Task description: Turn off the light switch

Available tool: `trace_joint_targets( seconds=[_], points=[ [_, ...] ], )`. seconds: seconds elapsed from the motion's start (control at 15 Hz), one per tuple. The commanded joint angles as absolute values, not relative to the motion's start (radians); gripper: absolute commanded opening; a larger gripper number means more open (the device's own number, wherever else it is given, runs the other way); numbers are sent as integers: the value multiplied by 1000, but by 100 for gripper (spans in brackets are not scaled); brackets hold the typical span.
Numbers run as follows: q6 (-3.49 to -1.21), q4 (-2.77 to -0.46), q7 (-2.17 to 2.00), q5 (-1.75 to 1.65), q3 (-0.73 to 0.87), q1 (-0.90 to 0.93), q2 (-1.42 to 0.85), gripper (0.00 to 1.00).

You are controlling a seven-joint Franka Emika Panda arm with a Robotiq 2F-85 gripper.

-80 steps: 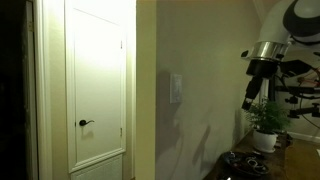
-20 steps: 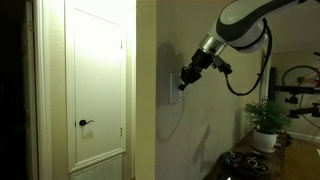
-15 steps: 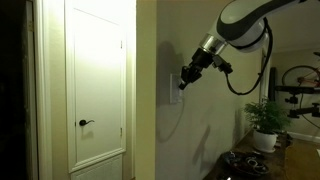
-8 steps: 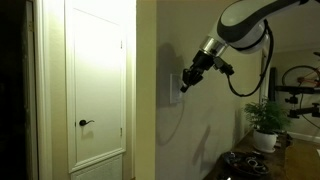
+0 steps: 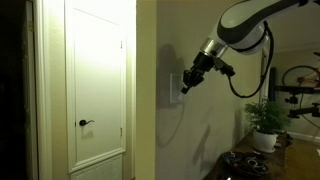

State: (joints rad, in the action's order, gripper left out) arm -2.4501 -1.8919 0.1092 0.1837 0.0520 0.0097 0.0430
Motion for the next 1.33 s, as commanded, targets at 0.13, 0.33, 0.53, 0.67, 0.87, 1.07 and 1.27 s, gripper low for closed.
trace_joint_targets(
  seconds=[0.13, 0.33, 0.53, 0.67, 0.87, 1.07, 1.27],
  points=[
    [-2465, -1890, 74, 173, 44, -3, 43, 5],
    [-2471, -1879, 74, 175, 44, -3, 32, 5],
    [-2475, -1867, 75, 182, 43, -2, 22, 5],
    [-2478, -1863, 73, 184, 43, -2, 18, 5],
    [-2485, -1855, 69, 185, 43, -3, 9, 5],
    [-2495, -1839, 65, 190, 42, -3, -10, 5],
    [-2497, -1831, 62, 191, 41, -2, -19, 5]
  ],
)
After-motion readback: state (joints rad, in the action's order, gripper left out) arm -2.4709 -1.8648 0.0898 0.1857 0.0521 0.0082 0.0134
